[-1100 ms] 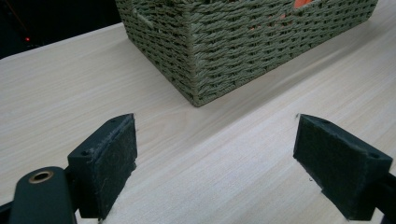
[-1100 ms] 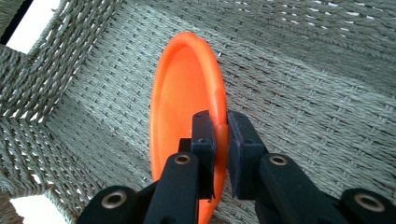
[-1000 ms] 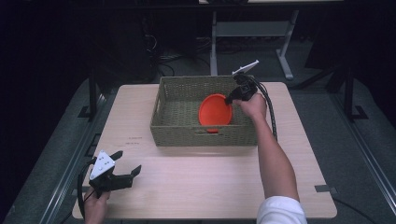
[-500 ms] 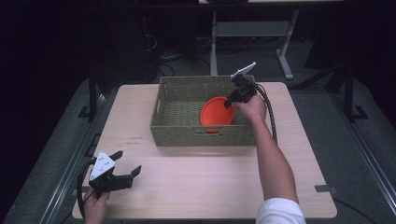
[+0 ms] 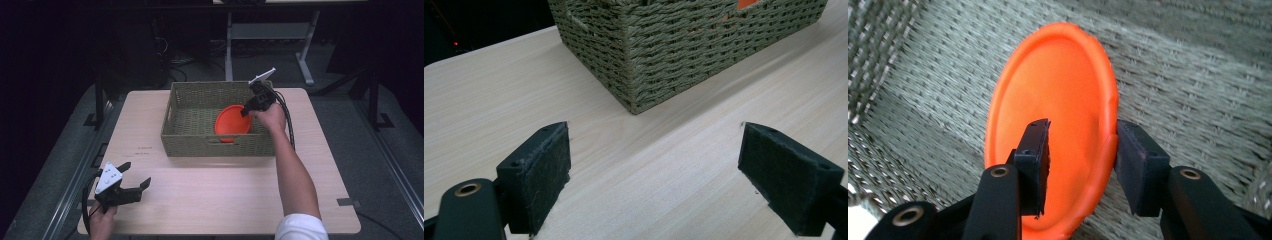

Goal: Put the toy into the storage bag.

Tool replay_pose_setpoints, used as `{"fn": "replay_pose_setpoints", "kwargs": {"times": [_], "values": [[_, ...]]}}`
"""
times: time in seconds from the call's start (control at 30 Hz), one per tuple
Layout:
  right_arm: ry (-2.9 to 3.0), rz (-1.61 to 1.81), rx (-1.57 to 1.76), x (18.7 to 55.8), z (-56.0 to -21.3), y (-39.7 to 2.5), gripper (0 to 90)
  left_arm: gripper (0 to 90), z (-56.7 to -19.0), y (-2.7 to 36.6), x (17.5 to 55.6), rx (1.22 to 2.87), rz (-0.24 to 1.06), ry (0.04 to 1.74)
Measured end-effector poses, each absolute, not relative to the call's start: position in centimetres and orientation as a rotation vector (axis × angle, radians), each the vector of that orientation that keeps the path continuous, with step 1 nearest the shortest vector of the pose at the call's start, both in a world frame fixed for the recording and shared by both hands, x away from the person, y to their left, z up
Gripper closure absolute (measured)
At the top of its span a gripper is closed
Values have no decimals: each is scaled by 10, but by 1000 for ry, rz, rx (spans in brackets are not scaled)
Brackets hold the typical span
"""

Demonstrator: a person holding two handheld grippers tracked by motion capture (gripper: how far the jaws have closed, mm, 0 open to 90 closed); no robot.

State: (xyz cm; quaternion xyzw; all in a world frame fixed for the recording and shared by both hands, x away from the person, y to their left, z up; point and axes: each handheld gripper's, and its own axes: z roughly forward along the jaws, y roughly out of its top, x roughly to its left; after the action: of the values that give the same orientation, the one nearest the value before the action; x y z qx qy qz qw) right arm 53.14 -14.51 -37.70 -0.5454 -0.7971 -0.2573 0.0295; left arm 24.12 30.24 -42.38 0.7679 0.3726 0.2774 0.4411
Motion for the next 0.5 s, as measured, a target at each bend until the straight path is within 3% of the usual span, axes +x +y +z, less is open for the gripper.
{"fn": "replay_pose_setpoints", "kwargs": {"times": [0.5], "values": [[-2407, -935, -1616, 522, -365, -151, 440, 129, -424, 302, 241, 1914, 687, 924]]}}
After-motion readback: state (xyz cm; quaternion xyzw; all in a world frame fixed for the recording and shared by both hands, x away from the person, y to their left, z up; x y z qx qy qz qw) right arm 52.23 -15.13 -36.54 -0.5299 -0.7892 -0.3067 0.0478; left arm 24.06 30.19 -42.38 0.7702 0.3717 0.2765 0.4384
